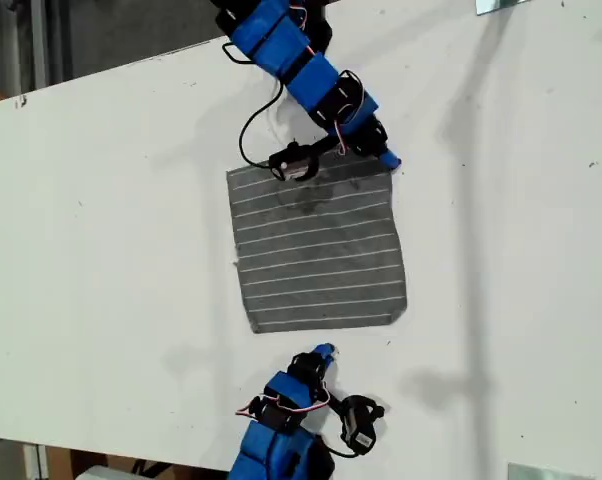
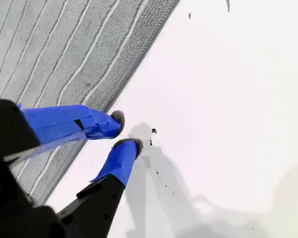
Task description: Grasp corners of a square towel and fold twice.
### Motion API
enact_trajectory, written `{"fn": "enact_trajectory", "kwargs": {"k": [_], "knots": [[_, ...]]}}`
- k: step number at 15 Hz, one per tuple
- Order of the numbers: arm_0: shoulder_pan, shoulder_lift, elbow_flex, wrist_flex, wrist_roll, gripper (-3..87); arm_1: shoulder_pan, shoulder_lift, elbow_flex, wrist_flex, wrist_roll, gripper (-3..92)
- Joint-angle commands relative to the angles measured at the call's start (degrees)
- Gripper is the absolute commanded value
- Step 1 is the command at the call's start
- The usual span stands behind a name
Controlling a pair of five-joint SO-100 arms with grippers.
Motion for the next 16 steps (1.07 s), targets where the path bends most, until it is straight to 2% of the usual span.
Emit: {"fn": "enact_trajectory", "kwargs": {"k": [1,2,4,7,10,13,16], "knots": [[0.97,0.26,0.26,-2.29,-1.05,7.3,3.25,-2.64,-4.31,-1.49,-2.02,8.1],[1.41,0.09,0.88,-3.43,-1.49,7.3,3.34,-3.43,-4.75,-2.11,-2.02,-0.1],[2.37,-2.29,-0.79,-4.75,-1.05,7.2,3.16,-5.89,-8.17,-0.44,-2.11,-0.1],[2.37,-8.88,-8.44,-2.37,1.23,7.3,6.42,-13.8,-23.64,11.6,-8.7,-0.1],[3.52,-12.13,-13.54,-0.26,1.67,7.3,8.7,-20.04,-35.07,19.34,-13.18,-0.1],[6.15,-17.14,-22.15,2.37,2.46,8.1,9.23,-20.57,-36.47,20.39,-13.71,-0.1],[11.34,-32.26,-38.06,3.69,3.69,10.5,8.88,-20.83,-36.39,20.3,-13.45,-0.1]]}}
